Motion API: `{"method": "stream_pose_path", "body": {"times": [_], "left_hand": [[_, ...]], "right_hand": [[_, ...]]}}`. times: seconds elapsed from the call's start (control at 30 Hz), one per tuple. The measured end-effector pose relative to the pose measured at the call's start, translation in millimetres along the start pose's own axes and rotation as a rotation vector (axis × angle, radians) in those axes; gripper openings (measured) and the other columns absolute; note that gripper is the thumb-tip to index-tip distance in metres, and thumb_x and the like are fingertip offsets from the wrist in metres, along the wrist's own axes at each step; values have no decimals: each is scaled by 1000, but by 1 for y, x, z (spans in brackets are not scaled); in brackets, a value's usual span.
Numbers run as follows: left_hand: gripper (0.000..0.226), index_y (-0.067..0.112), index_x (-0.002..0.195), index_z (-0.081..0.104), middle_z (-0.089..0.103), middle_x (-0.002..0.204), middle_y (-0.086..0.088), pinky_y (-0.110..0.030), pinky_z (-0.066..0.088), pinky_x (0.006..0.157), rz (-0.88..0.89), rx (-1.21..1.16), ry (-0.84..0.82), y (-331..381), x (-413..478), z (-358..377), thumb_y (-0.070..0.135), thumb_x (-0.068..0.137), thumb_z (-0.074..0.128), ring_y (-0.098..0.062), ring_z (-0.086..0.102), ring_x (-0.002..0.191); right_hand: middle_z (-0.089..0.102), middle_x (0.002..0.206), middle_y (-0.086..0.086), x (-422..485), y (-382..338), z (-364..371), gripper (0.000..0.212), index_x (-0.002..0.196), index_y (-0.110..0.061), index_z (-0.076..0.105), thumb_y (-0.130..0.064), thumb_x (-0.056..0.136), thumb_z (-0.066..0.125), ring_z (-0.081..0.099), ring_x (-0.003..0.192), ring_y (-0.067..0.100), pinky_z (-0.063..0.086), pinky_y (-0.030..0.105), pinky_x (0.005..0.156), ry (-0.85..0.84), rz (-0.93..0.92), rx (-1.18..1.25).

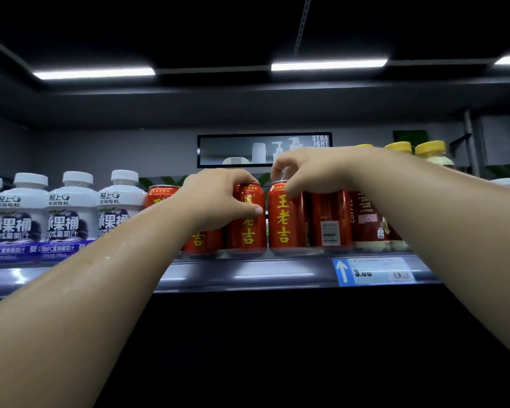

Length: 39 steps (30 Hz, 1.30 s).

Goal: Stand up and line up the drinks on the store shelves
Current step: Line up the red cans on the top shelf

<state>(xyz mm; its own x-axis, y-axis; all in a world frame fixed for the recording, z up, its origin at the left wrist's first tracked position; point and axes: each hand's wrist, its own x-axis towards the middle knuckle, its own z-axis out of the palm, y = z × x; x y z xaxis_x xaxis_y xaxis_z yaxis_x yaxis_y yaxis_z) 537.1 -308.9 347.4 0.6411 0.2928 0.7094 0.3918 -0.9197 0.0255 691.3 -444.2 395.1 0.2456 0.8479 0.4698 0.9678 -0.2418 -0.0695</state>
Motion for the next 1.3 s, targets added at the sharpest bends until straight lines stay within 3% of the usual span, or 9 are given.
{"method": "stream_pose_path", "body": {"times": [0.17,0.43,0.53,0.77,0.9,0.97,1.03,1.1,1.3], "left_hand": [[54,42,128,54,61,117,12,-37,52,91,25,-13,-14,-1,1,-3,62,79,68,-15,58,108],[55,40,128,55,56,107,16,-31,49,86,63,-4,-3,-2,1,-4,60,79,69,-11,54,102],[57,38,130,55,55,106,16,-27,45,82,71,10,-41,1,2,-7,59,80,69,-9,54,101],[71,36,140,47,56,137,8,-40,46,100,95,98,-40,18,11,-5,65,79,66,-17,52,122],[76,40,141,42,58,134,7,-44,47,99,124,89,-41,35,23,5,72,76,63,-18,54,121],[73,44,137,44,60,130,9,-44,47,96,140,152,-36,43,26,11,78,74,58,-18,56,117],[69,45,131,46,62,124,12,-40,45,91,156,243,-21,49,27,16,82,73,54,-17,57,113],[67,44,128,50,64,120,12,-38,41,86,151,288,-11,52,29,17,82,73,54,-17,57,112],[66,41,127,54,65,116,10,-40,49,92,137,201,-33,54,29,12,76,71,64,-18,58,107]], "right_hand": [[62,115,-7,-2,-5,4,48,125,-34,61,-65,88,59,59,105,16,49,36,92,15,17,-123],[62,101,-4,1,-2,14,40,102,-23,56,-61,90,60,57,89,12,44,33,72,139,-20,-134],[63,107,-3,-1,-3,11,42,104,-24,55,-64,89,57,59,93,15,49,36,80,84,-10,-162],[63,121,-8,-26,16,-18,47,120,-35,60,-68,86,60,58,93,8,47,35,83,74,17,-97],[61,133,-5,-28,33,-15,56,133,-36,56,-67,87,59,56,111,18,44,37,95,73,34,-257],[63,132,-4,-24,35,-11,54,134,-39,56,-68,88,55,52,124,20,34,42,110,101,-2,-362],[62,134,-5,-21,36,-12,51,136,-40,54,-66,93,49,45,136,21,1,53,122,123,-17,-455],[60,136,-6,-20,38,-13,51,139,-40,52,-66,96,40,37,143,20,-22,58,116,99,26,-543],[66,111,-8,-17,43,-8,53,119,-33,62,-69,97,30,51,129,21,-10,59,118,72,61,-558]]}}
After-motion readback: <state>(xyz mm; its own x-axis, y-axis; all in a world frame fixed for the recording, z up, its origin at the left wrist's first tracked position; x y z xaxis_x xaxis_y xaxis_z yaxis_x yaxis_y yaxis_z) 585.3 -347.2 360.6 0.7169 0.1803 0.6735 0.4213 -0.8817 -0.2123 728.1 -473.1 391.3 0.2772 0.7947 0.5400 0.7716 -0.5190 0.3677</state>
